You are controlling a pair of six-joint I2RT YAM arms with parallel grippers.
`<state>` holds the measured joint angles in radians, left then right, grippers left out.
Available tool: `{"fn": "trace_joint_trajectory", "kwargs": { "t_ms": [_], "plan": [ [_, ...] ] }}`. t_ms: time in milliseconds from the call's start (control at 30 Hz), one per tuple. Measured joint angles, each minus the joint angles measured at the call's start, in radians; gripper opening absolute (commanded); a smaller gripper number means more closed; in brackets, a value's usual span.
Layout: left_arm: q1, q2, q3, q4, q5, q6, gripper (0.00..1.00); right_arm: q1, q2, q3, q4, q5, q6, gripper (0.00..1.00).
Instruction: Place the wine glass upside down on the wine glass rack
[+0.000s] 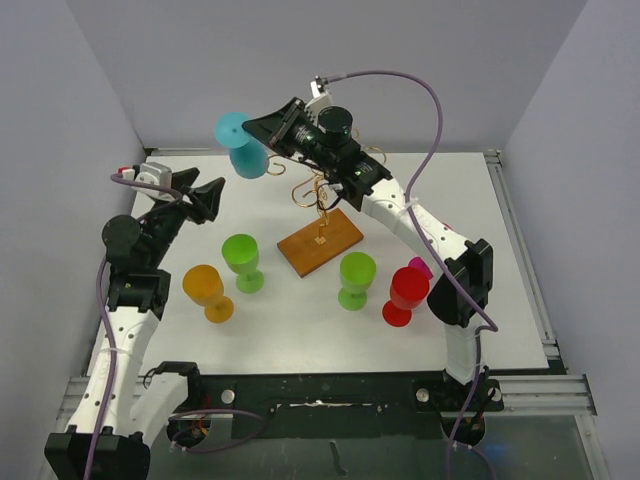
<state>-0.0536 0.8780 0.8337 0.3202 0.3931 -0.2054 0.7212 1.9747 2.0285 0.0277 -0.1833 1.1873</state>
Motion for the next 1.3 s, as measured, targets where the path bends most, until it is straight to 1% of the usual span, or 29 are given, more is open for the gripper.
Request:
{"fn": "trace_joint_trajectory", "kwargs": {
  "t_ms": [167,433,700,967,1300],
  "plan": [
    [-0.01,-0.039,-0.046,-0.045,-0.074,0.003,0.58,-0.016,-0.002,-0.018,0.002,0.04,0.0,0.0],
    [-0.035,-0.047,-0.1,-0.064,-0.124,0.016,0.58,-0.027,-0.011,-0.091,-0.039,0.112,-0.005,0.0],
    [-0.039,-0.057,-0.104,-0.066,-0.143,0.026,0.58,-0.027,-0.081,-0.17,-0.066,0.19,-0.035,0.0],
    [-0.039,-0.058,-0.106,-0.066,-0.163,0.025,0.58,-0.027,-0.172,-0.188,-0.08,0.237,-0.054,0.0],
    [-0.039,-0.058,-0.11,-0.064,-0.183,0.013,0.58,-0.029,-0.179,-0.233,-0.107,0.263,-0.054,0.0]
  ]
}}
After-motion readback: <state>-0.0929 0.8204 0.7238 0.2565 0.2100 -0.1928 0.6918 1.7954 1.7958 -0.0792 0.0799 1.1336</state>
